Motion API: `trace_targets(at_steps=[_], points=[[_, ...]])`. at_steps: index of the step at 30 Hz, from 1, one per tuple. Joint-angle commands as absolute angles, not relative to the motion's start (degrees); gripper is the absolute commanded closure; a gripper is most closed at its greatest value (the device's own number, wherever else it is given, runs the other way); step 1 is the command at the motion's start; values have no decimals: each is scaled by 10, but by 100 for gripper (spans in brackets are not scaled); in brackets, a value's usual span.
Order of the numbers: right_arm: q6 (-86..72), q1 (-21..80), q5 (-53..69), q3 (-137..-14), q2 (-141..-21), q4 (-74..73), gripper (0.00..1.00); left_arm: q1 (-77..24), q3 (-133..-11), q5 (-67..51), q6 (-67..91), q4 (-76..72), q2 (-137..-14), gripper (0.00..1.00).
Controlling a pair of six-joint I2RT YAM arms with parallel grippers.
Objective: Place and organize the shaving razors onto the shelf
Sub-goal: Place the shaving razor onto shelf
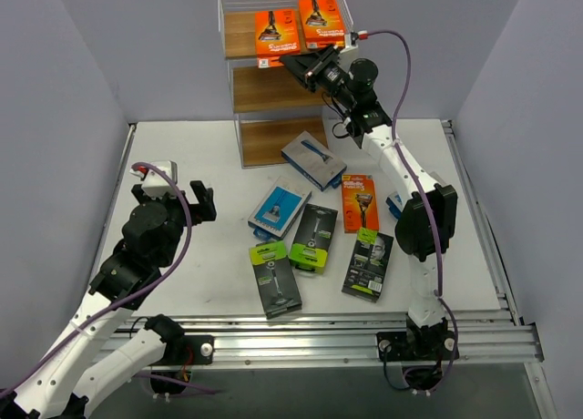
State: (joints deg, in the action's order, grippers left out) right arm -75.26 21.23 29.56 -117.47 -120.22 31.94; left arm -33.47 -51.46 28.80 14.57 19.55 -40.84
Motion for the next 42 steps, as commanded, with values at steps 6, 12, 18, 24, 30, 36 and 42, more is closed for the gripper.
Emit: trace_targets(at_steps=[6, 12, 18, 24, 30, 36, 42], points=[[-783, 204, 277, -1157, -1187, 378, 100, -340, -519, 295, 139, 188, -410, 3], [-800, 200, 272, -1163, -1191, 384, 100, -342, -519, 294, 139, 189, -411, 3], [-804, 190, 273, -1169, -1196, 375, 100, -343, -519, 293, 139, 190, -412, 3], [-802, 184, 279, -1182, -1208, 366, 100, -344, -520, 293, 139, 192, -411, 3], [-809, 179, 280, -1193, -1222, 367, 100, -346, -520, 292, 139, 193, -413, 3], [-813, 178, 278, -1200, -1234, 369, 98, -346, -521, 291, 139, 194, -414, 3], [-820, 176, 275, -1213, -1248, 369, 98, -348, -521, 291, 139, 195, -416, 3]])
